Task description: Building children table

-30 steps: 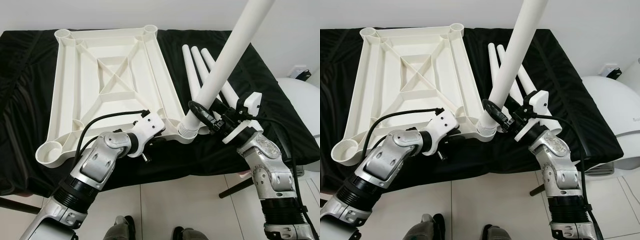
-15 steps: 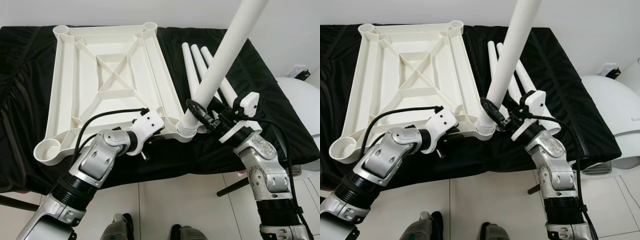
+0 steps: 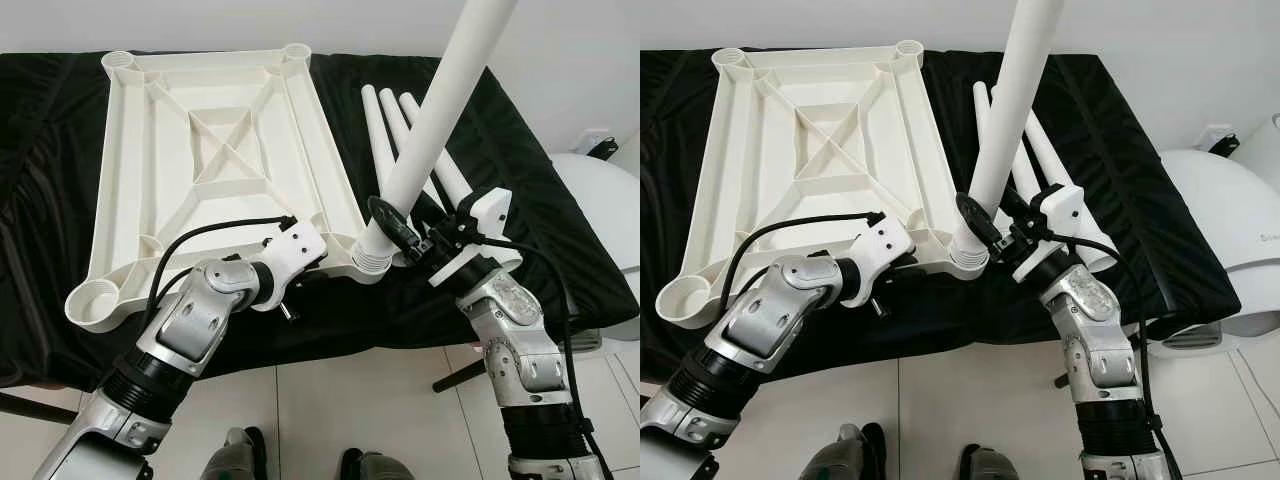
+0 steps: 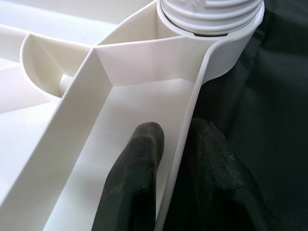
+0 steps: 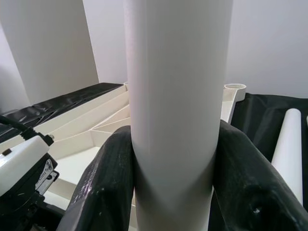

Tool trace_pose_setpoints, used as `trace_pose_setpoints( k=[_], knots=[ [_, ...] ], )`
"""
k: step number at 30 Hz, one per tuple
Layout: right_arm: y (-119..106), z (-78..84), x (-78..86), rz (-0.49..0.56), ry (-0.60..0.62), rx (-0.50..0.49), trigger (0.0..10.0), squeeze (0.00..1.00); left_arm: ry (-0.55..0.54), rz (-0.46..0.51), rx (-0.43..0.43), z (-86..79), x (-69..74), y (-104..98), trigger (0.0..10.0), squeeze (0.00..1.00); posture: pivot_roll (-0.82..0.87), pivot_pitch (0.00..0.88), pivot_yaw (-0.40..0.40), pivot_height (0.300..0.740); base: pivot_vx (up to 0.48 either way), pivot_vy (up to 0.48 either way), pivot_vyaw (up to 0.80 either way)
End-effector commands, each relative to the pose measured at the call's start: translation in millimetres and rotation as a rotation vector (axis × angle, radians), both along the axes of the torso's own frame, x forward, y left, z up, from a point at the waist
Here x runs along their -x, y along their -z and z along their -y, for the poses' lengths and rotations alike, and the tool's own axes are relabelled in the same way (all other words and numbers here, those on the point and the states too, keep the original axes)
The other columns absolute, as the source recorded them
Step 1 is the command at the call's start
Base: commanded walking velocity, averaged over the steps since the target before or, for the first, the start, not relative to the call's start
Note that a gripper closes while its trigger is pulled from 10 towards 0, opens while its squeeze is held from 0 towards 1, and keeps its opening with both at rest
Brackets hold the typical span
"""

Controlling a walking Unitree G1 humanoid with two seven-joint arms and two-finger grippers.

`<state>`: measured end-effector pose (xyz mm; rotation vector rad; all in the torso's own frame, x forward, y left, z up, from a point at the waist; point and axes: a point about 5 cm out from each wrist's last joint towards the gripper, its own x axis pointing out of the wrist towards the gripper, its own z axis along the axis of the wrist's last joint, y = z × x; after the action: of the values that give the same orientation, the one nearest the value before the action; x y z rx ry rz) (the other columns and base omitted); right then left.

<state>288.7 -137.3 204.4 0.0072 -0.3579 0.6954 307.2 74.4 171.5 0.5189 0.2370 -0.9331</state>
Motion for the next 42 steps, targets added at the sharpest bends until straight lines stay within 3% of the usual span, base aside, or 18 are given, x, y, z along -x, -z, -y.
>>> trace_pose_setpoints(
  k=[1, 7, 19, 42],
  knots=[
    [39, -9.7, 0.6, -0.188, -0.017, 0.059, 10.0, 0.00, -0.012, 0.029, 0.007, 3.2, 1.4, -3, 10.0, 0.00, -0.03, 0.196, -0.013, 0.740, 0.000, 0.000, 0.00],
    [38, -10.3, 0.3, -0.176, 0.009, 0.053, 10.0, 0.00, -0.009, 0.029, 0.004, 3.1, 1.3, -3, 10.0, 0.00, -0.03, 0.196, -0.011, 0.740, 0.000, 0.000, 0.00],
    [38, -12.9, 0.1, -0.169, -0.073, 0.107, 10.0, 0.00, -0.007, 0.032, 0.005, 4.0, 3.0, -4, 10.0, 0.00, -0.03, 0.193, -0.014, 0.740, 0.000, 0.000, 0.00],
    [36, 0.9, -8.2, -0.155, -0.105, 0.158, 10.0, 0.00, -0.008, 0.032, 0.006, 3.5, 4.1, -5, 10.0, 0.00, -0.03, 0.189, -0.015, 0.740, 0.000, 0.000, 0.00]
  ],
)
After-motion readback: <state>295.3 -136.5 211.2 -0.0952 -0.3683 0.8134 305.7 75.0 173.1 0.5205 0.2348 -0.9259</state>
